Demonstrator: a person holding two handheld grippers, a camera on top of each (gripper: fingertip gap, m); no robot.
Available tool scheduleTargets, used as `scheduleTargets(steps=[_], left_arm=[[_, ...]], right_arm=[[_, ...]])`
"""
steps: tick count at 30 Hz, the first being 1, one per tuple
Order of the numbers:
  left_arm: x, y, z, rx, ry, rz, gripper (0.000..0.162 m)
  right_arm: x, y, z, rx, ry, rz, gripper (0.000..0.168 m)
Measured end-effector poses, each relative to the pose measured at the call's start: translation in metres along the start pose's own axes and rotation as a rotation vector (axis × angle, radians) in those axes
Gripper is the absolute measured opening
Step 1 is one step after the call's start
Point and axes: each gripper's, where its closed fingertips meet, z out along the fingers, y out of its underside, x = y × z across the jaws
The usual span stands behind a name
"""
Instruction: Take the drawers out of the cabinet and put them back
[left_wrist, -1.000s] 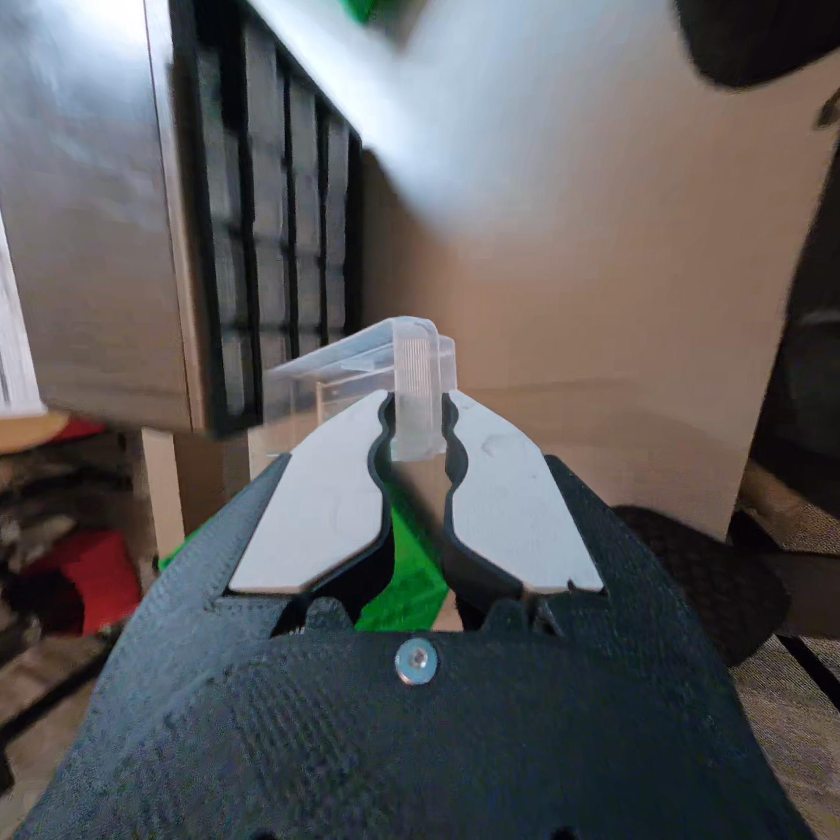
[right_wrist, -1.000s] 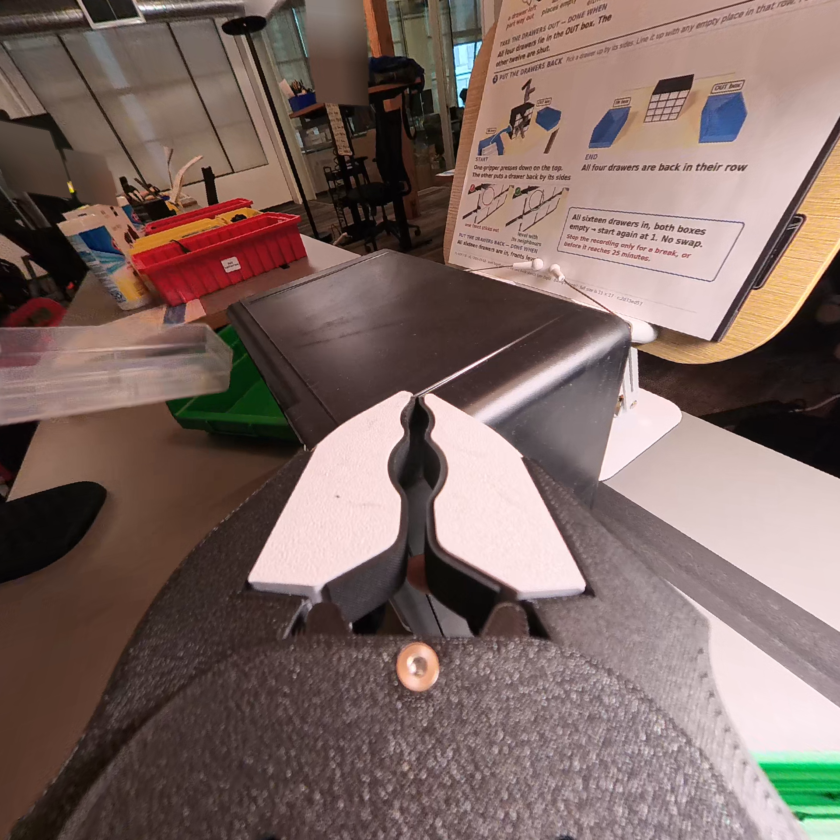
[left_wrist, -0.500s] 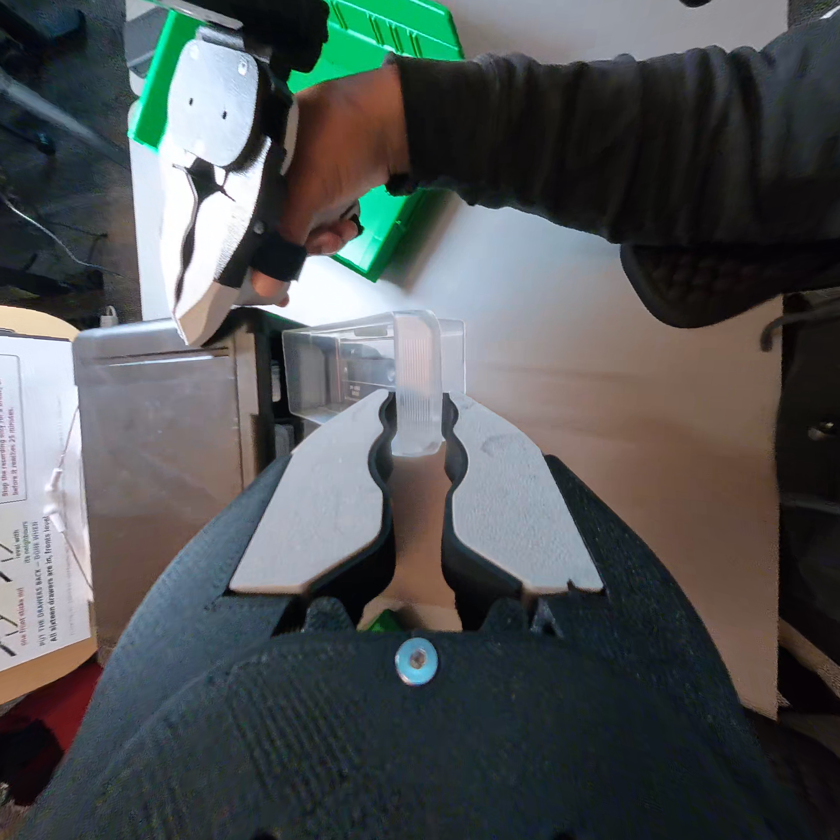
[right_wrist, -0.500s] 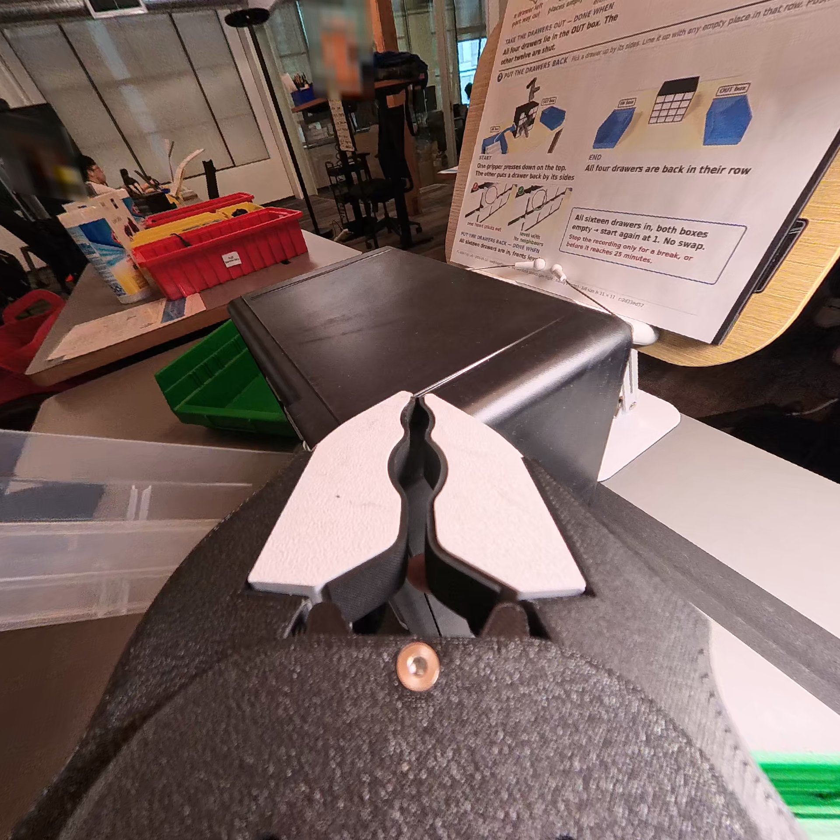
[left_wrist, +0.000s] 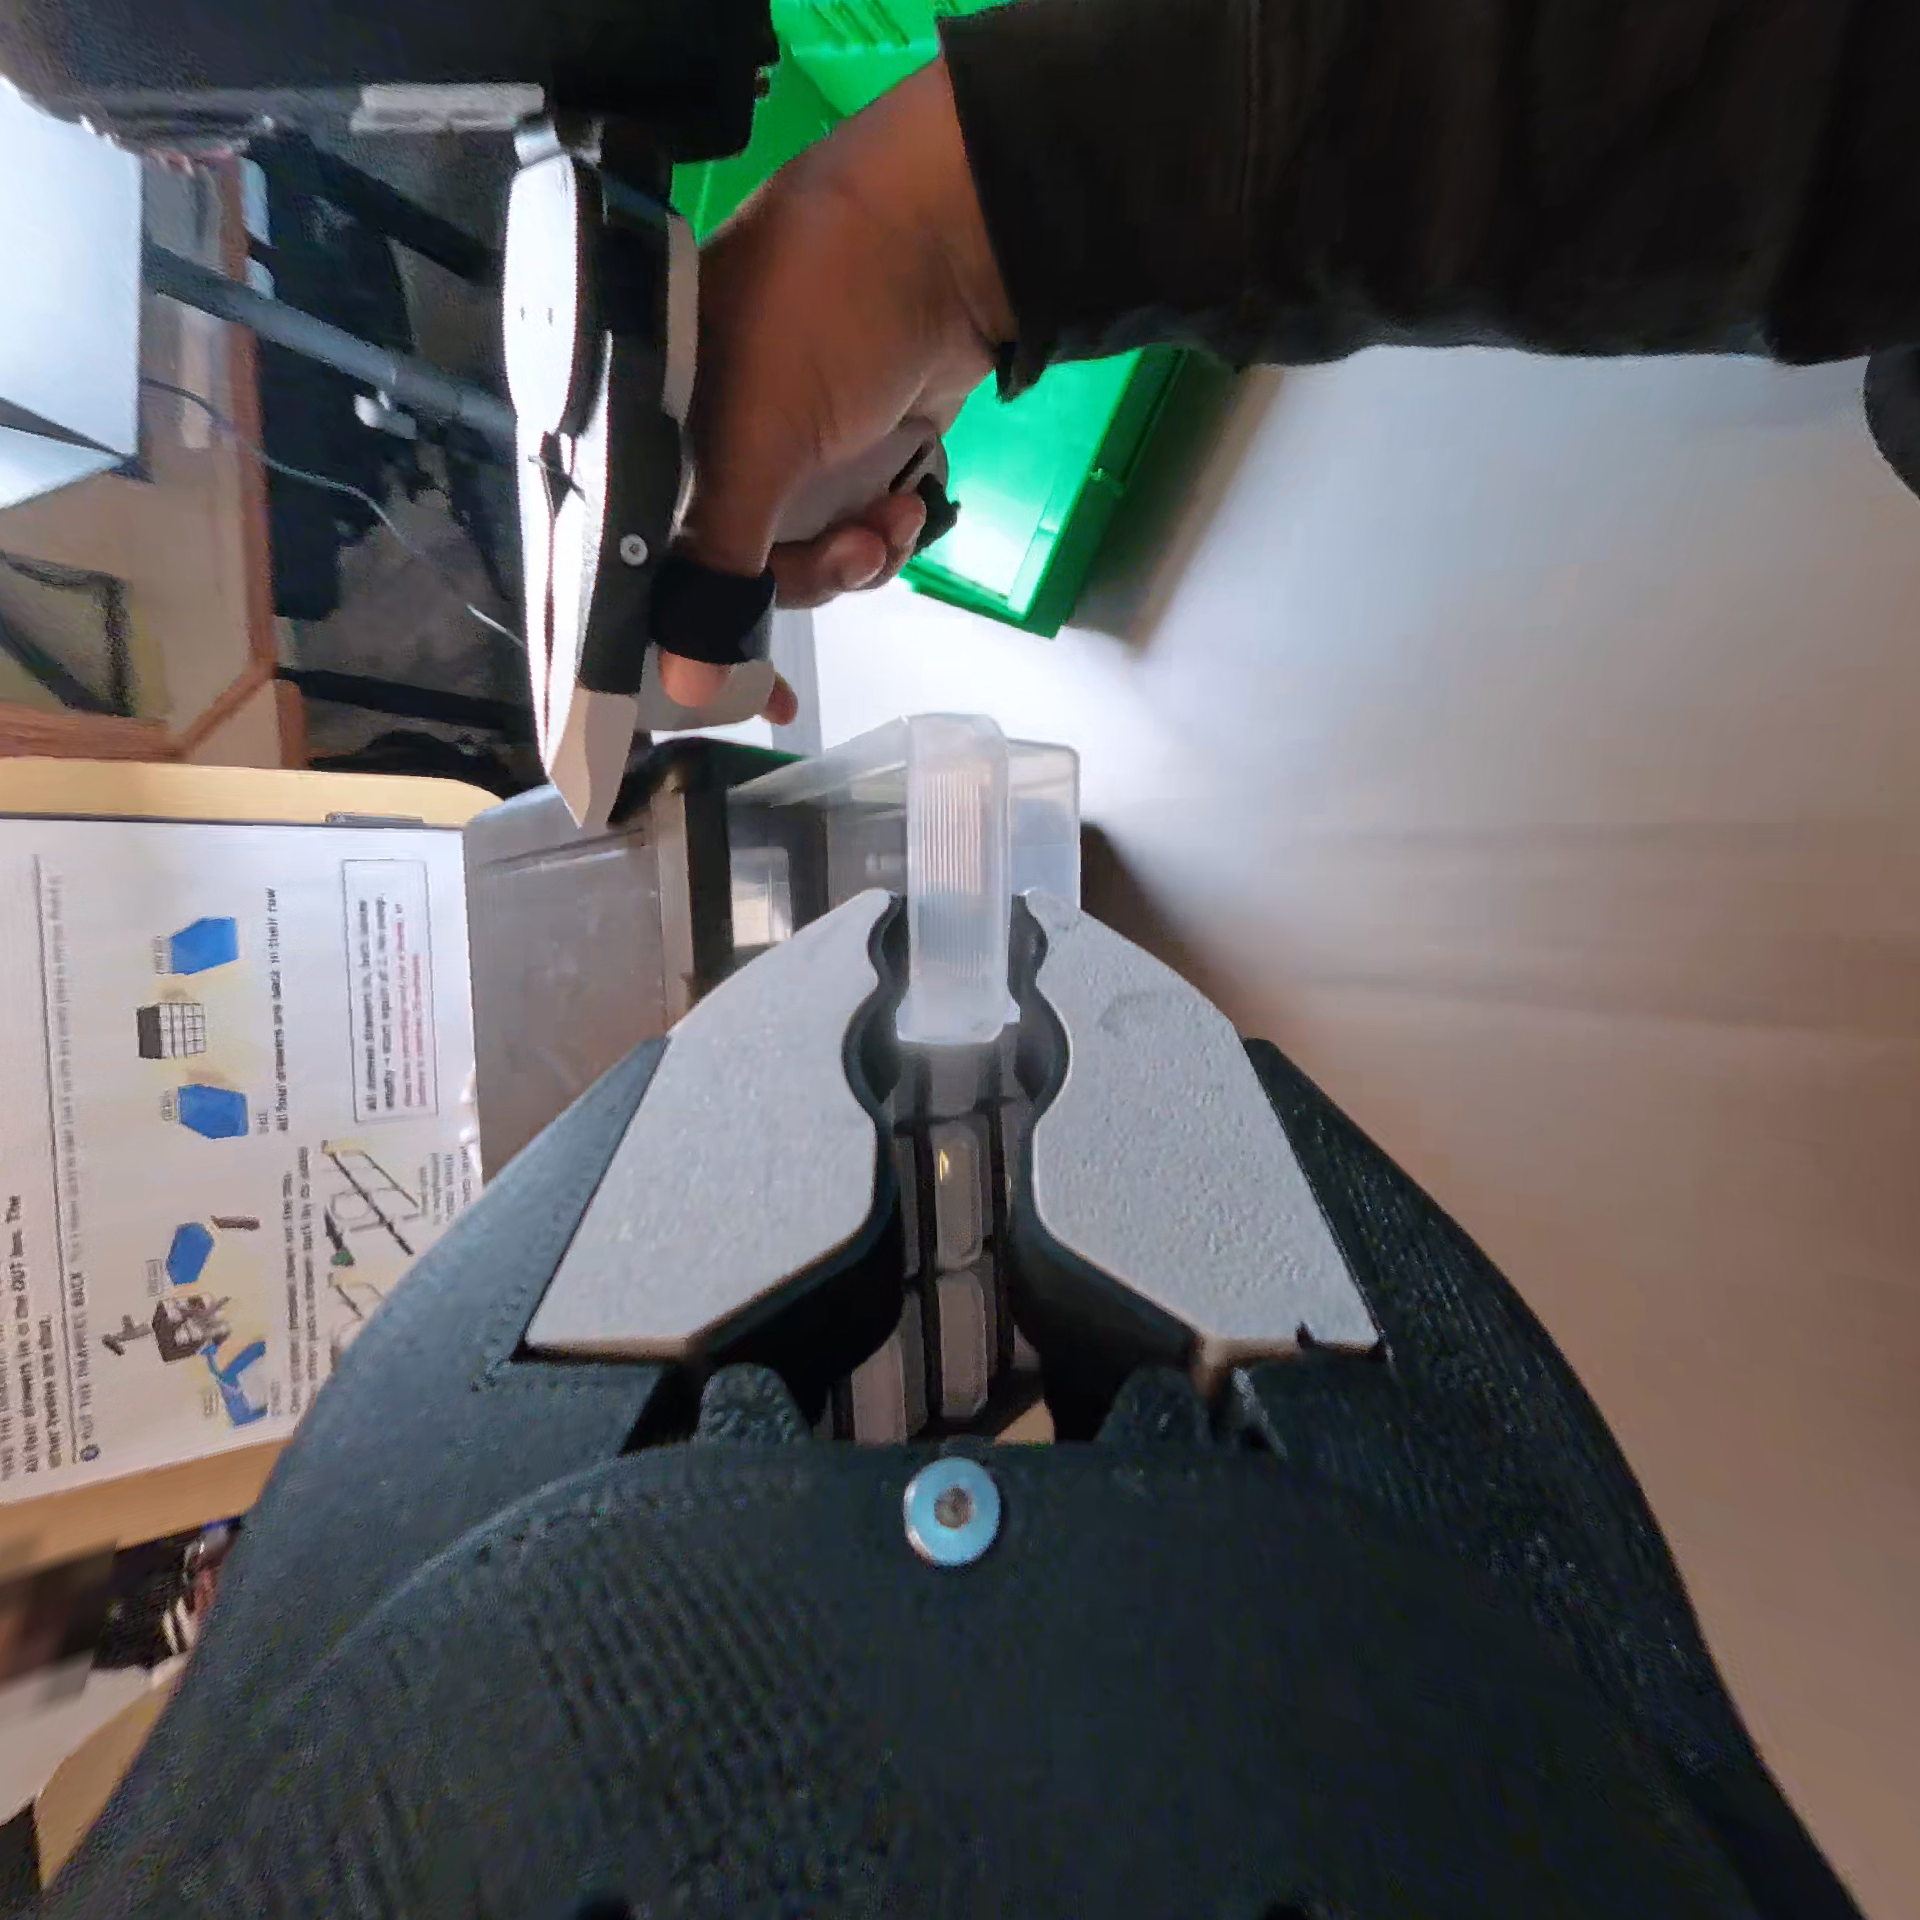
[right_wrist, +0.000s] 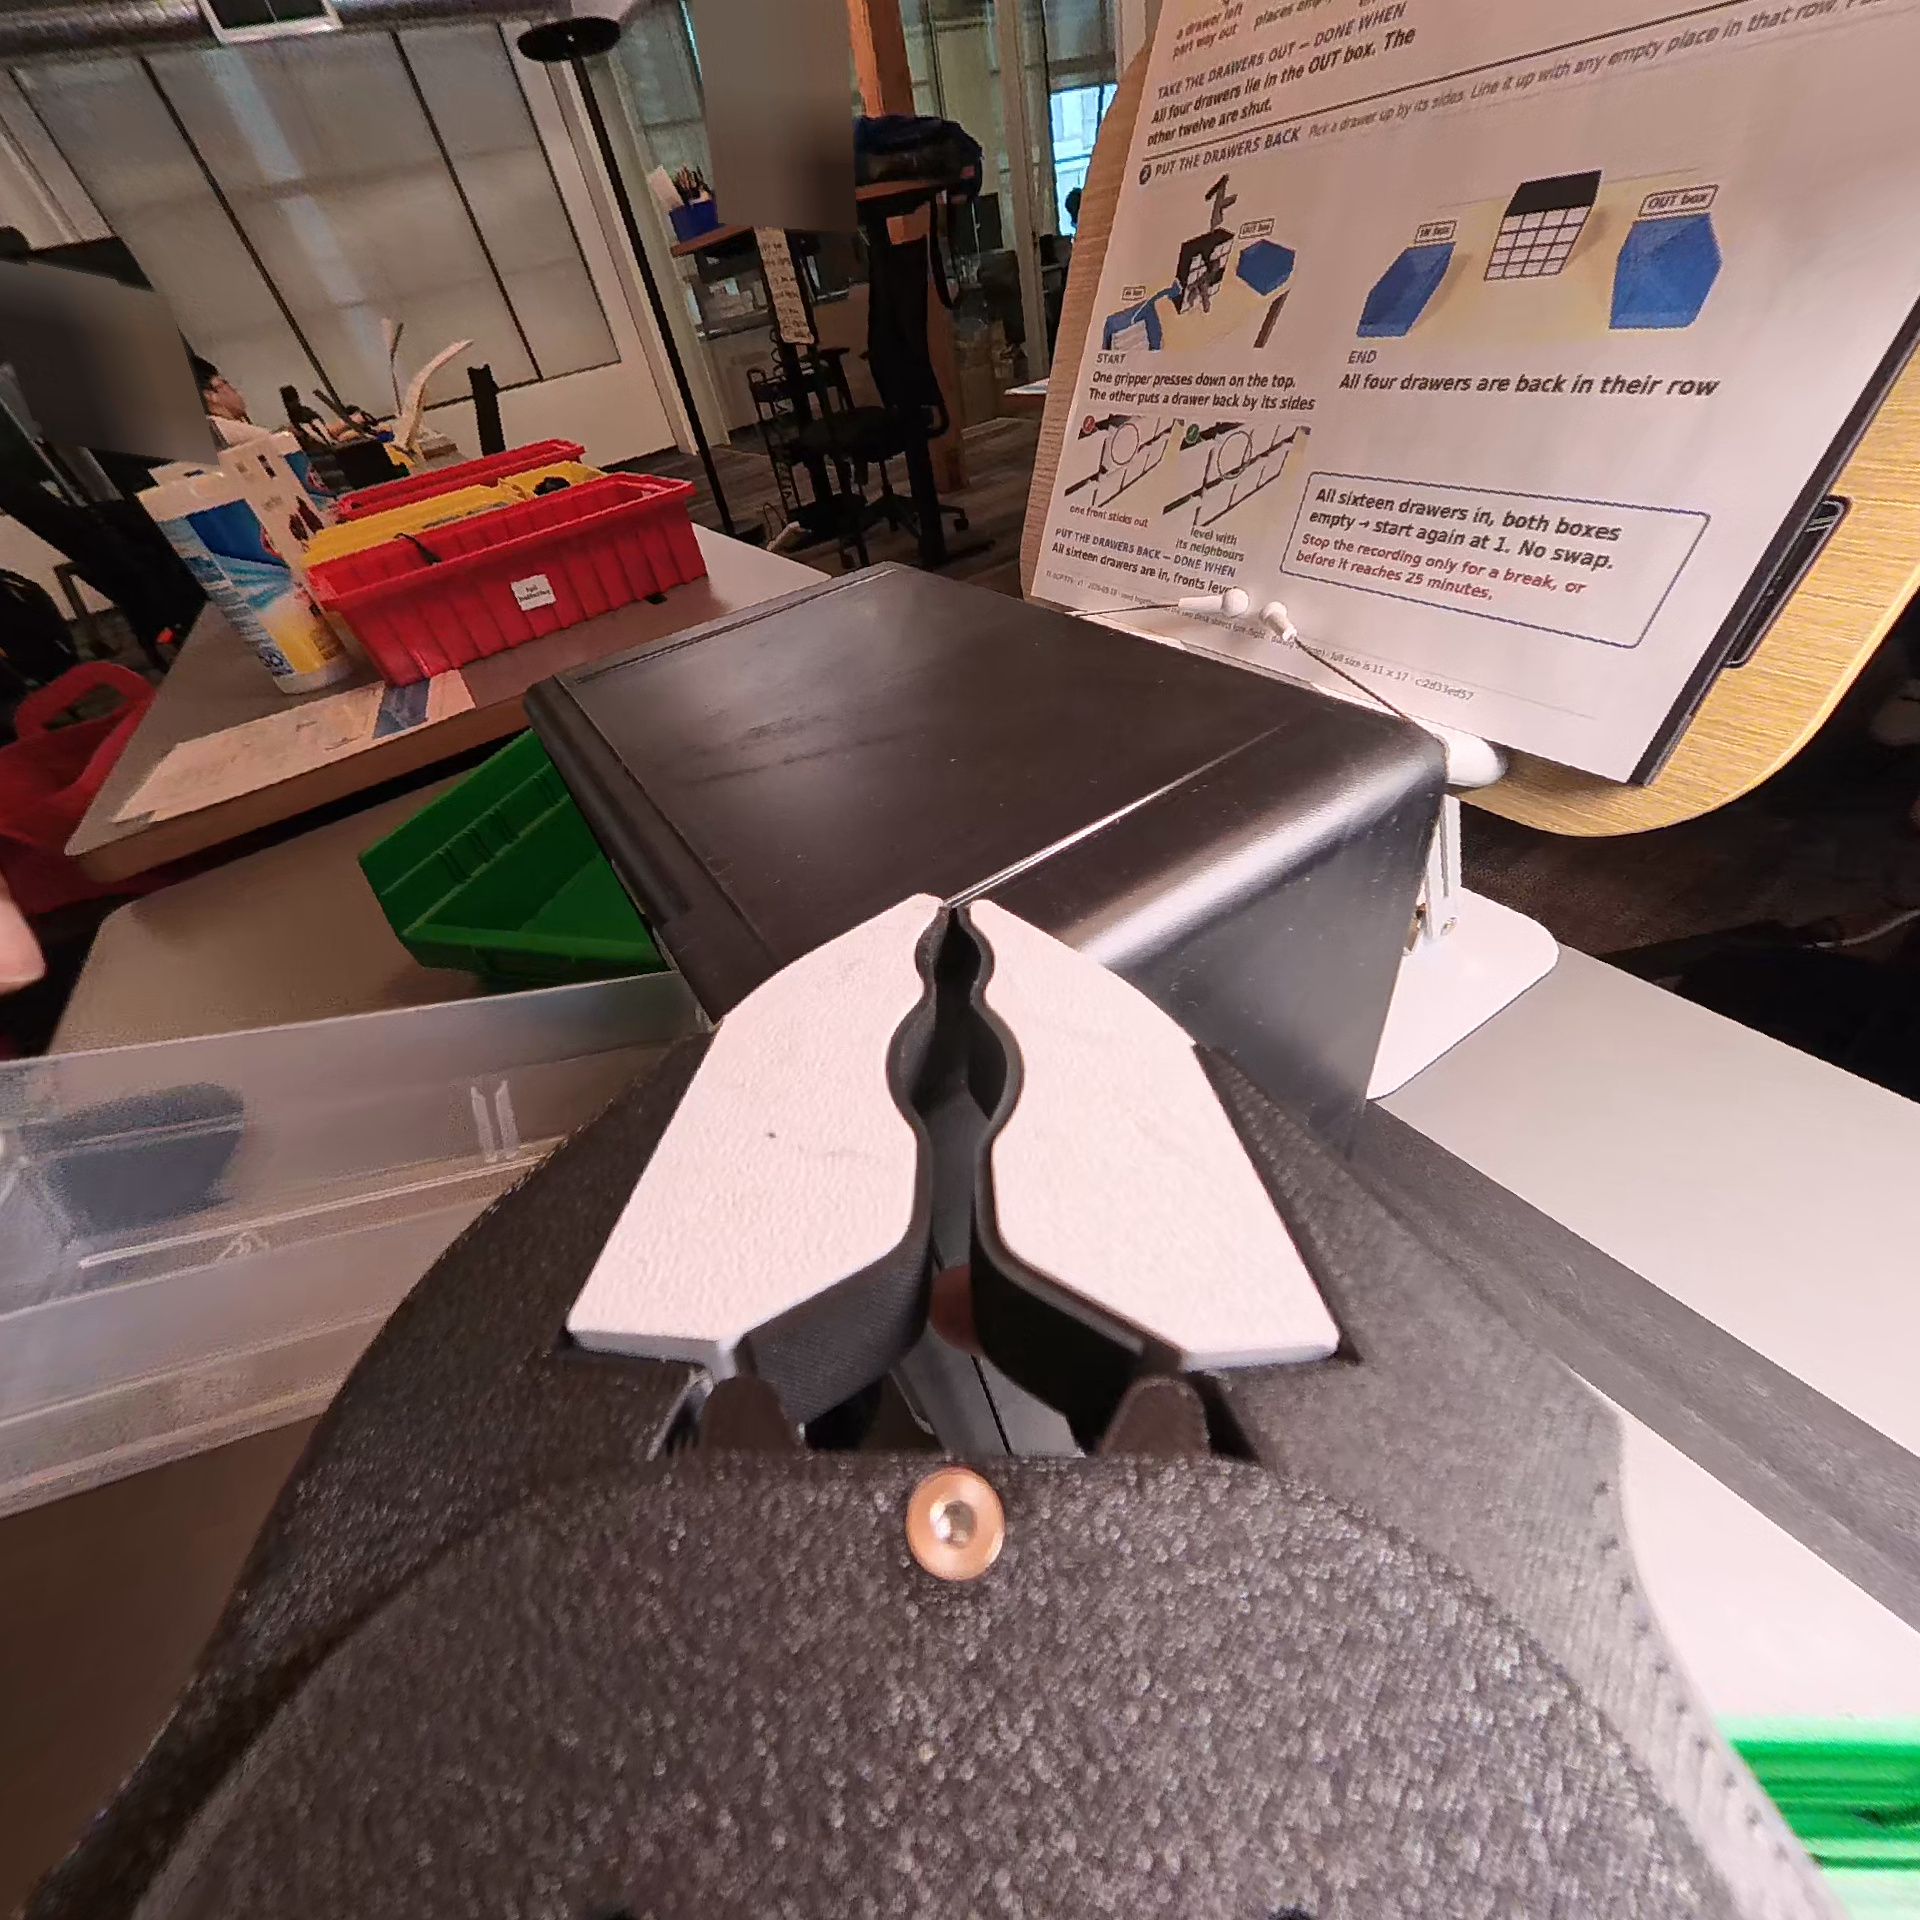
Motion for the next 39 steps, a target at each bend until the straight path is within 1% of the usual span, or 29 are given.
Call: scheduleTargets(steps=[1, 6, 10, 13, 20, 23, 24, 27, 28, 30, 32, 35, 39], left_arm=[[0.002, -0.001, 0.001, 0.03, -0.017, 0.003, 0.018], [0.011, -0.004, 0.01, 0.1, -0.102, 0.045, 0.018], [0.018, 0.001, 0.021, 0.075, -0.196, 0.158, 0.018], [0.015, 0.014, 0.033, 0.039, -0.261, 0.192, 0.018], [-0.024, 0.031, 0.057, 0.048, -0.322, 0.039, 0.021], [-0.044, 0.037, 0.069, 0.046, -0.398, 0.013, 0.027], [-0.05, 0.039, 0.071, 0.059, -0.421, -0.005, 0.031], [-0.056, 0.038, 0.075, 0.138, -0.479, -0.029, 0.031], [-0.057, 0.038, 0.075, 0.161, -0.52, -0.02, 0.032], [-0.06, 0.037, 0.071, 0.215, -0.626, 0.0, 0.039], [-0.06, 0.038, 0.067, 0.269, -0.699, -0.003, 0.04], [-0.052, 0.033, 0.063, 0.35, -0.76, 0.044, 0.032], [-0.035, 0.024, 0.06, 0.421, -0.808, 0.161, 0.015]], right_arm=[[0.0, 0.0, 0.0, 0.0, -0.002, 0.0, 0.0], [0.0, 0.0, 0.0, -0.002, 0.002, -0.002, 0.0], [-0.001, 0.001, -0.001, -0.008, 0.001, -0.008, 0.0], [-0.001, 0.0, -0.002, -0.009, -0.002, -0.009, 0.0], [-0.001, 0.0, -0.002, -0.009, 0.001, -0.01, 0.0], [-0.001, 0.0, -0.002, -0.005, -0.001, -0.005, 0.0], [-0.001, 0.0, -0.002, -0.004, -0.002, -0.004, 0.0], [0.0, 0.0, -0.002, -0.001, 0.002, -0.004, 0.0], [0.0, 0.0, -0.002, 0.0, -0.003, -0.001, 0.0], [0.0, 0.0, -0.002, 0.002, -0.009, 0.004, 0.0], [0.0, 0.0, -0.002, 0.003, -0.011, 0.005, 0.0], [0.0, 0.0, -0.002, 0.003, -0.012, 0.005, 0.0], [0.0, 0.0, -0.002, 0.006, -0.019, 0.01, 0.0]])
